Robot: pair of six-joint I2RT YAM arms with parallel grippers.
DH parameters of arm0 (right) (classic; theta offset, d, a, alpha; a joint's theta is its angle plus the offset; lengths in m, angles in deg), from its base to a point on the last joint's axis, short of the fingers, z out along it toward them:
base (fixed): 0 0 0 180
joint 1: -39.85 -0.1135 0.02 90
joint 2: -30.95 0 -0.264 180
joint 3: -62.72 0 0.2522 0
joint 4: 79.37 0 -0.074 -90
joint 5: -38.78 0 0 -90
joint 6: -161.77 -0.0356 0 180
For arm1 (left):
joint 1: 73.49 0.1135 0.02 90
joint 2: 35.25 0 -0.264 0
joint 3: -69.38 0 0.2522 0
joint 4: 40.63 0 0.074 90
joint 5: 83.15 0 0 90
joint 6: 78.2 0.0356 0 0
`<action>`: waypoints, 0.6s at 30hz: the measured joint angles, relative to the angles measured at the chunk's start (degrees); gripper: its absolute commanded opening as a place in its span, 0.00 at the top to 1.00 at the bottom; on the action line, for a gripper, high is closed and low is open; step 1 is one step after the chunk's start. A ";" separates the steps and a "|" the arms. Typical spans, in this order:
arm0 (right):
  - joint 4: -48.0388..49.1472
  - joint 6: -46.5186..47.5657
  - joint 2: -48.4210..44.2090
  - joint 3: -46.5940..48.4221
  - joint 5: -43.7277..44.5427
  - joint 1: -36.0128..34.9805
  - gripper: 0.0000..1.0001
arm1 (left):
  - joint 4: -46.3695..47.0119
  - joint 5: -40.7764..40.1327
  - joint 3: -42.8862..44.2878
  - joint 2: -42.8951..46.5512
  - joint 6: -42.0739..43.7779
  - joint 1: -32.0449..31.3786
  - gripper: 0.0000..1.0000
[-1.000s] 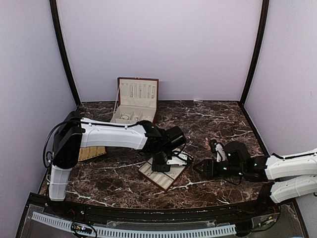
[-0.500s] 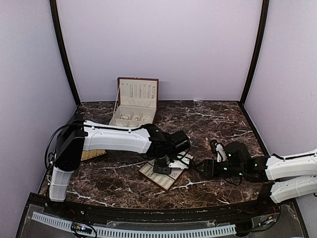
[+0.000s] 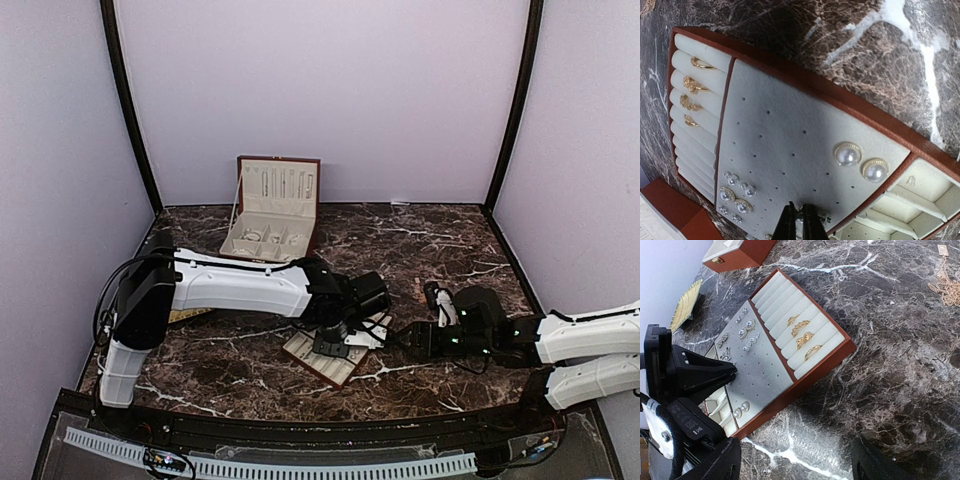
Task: Organize the mixed jewelry
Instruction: Insert the earring into the earring holder.
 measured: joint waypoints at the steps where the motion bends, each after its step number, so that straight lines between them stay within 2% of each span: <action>1: -0.02 0.00 0.00 0.00 0.00 0.00 0.24 | -0.11 -0.04 0.11 -0.07 0.00 0.00 0.95; 7: -0.13 -0.02 -0.28 0.00 0.11 0.02 0.24 | -0.83 -0.28 1.09 -0.46 0.00 -0.02 0.79; 14: -1.42 0.02 -1.36 0.00 0.79 0.33 0.24 | -0.87 0.46 3.23 -0.98 -0.72 0.02 0.55; 18: -1.86 0.04 -2.23 0.00 1.31 0.33 0.23 | -1.05 2.54 4.09 -0.98 -1.25 0.17 0.48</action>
